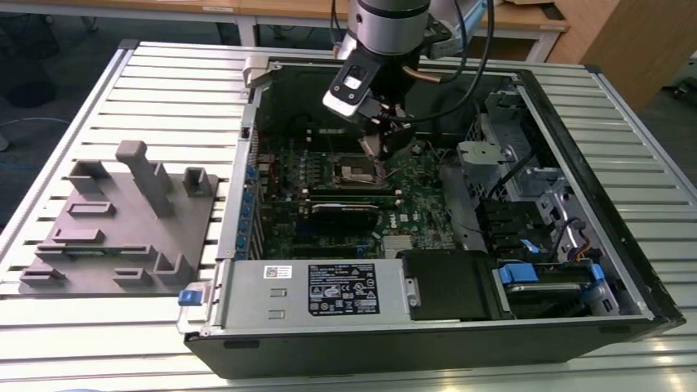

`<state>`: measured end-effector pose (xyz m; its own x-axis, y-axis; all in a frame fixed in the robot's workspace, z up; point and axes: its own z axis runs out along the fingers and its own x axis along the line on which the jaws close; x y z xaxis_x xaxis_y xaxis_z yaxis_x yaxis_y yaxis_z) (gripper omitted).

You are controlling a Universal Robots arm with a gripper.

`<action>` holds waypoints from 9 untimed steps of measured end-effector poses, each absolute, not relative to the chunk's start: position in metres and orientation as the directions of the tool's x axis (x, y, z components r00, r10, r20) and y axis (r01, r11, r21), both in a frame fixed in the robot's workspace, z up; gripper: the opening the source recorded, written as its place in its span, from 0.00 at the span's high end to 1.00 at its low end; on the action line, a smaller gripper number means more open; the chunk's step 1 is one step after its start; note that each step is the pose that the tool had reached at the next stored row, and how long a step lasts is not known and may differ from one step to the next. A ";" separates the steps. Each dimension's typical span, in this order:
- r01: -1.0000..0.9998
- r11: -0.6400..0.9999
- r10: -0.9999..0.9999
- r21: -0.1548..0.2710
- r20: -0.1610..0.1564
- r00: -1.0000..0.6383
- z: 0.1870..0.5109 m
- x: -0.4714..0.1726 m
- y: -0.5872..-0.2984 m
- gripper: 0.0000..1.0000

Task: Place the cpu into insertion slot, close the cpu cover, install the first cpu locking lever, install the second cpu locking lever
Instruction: 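Place the cpu into insertion slot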

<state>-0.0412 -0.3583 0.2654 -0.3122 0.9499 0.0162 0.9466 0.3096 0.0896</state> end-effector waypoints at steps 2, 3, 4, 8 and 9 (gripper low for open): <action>0.958 0.274 0.961 0.089 0.016 -0.276 0.265 -0.041 -0.358 0.46; 0.962 0.256 0.966 0.090 0.016 -0.259 0.265 -0.041 -0.358 0.46; 0.967 0.239 0.970 0.090 0.016 -0.242 0.264 -0.041 -0.358 0.46; 0.982 0.169 0.985 0.090 0.016 -0.171 0.263 -0.041 -0.358 0.46; 0.984 0.151 0.988 0.090 0.016 -0.153 0.263 -0.041 -0.358 0.46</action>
<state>-0.0412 -0.3583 0.2630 -0.1535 0.9880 0.0162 0.9844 0.1515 0.0895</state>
